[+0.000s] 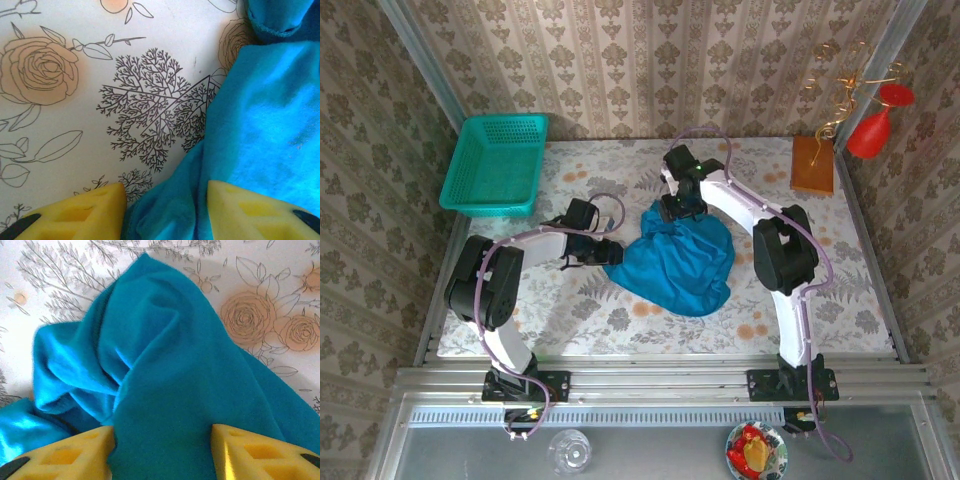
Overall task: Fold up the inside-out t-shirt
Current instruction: Turn over the T-shirt at the center of the table.
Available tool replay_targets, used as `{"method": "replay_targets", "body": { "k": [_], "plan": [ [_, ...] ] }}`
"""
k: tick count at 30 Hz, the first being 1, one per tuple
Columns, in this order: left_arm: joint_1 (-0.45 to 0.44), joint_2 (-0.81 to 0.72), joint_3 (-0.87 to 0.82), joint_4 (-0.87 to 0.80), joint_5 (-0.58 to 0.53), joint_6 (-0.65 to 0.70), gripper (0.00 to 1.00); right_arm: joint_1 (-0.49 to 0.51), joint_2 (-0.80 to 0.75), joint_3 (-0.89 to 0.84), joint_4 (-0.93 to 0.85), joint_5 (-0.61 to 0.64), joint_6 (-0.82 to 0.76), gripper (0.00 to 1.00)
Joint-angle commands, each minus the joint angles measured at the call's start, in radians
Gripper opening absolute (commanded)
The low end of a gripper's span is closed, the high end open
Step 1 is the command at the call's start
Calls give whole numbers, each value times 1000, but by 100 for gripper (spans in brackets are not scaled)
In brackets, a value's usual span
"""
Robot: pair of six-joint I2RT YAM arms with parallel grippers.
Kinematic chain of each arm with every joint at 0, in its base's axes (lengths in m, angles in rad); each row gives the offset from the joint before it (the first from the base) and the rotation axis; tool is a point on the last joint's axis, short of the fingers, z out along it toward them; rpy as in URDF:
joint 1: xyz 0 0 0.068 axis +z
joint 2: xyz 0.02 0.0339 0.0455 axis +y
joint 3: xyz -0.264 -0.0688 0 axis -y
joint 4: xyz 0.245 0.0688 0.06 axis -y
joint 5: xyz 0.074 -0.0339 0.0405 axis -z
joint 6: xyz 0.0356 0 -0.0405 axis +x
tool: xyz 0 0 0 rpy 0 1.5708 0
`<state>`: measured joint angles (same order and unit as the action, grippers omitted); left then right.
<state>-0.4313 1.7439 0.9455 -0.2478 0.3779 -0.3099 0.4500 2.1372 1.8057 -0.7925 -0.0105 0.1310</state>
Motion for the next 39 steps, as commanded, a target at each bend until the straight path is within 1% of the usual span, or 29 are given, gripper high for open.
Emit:
{"method": "replay_targets", "body": {
  "k": [1,3,6,7,10,11,13,16,21,24,26,29,32,34,35,37,38,39],
  "plan": [
    [1,-1,-5,-74,-42,20,46,10,21,37,-42,24,-13,42],
    [-5,-7,-5,-78,-28,25,39,10,20,41,-41,26,-11,31],
    [-5,-17,-18,-55,4,15,23,10,0,49,-35,43,-7,15],
    [-4,-25,-21,-48,3,10,18,10,-13,55,-34,55,-5,11],
    [20,-75,-16,-42,0,0,2,7,-63,85,-41,107,-6,7],
    [35,-99,-8,-43,4,-2,0,3,-83,101,-46,120,-9,6],
    [74,-150,22,-61,10,-1,0,-10,-125,137,-58,148,-16,3],
    [144,-225,123,-120,22,19,0,-43,-185,213,-81,176,-24,0],
    [265,-293,401,-253,57,58,0,-118,-277,370,-142,215,-50,0],
    [328,-325,554,-304,78,59,0,-167,-359,392,-156,229,-52,0],
    [361,-362,608,-319,80,56,0,-197,-433,342,-149,241,-46,0],
    [400,-439,593,-329,63,54,0,-238,-593,132,-86,257,-17,0],
    [418,-529,468,-335,49,52,0,-269,-785,-174,0,255,36,0],
    [416,-576,337,-330,66,30,0,-295,-885,-373,38,260,86,0],
    [413,-588,258,-316,81,15,0,-311,-918,-450,47,259,108,3],
    [390,-606,89,-257,113,-29,0,-337,-951,-575,55,253,146,17],
    [369,-608,11,-225,119,-46,0,-341,-952,-607,49,248,155,22],
    [350,-605,-46,-201,117,-58,0,-341,-946,-621,43,242,160,24]
  ]
}}
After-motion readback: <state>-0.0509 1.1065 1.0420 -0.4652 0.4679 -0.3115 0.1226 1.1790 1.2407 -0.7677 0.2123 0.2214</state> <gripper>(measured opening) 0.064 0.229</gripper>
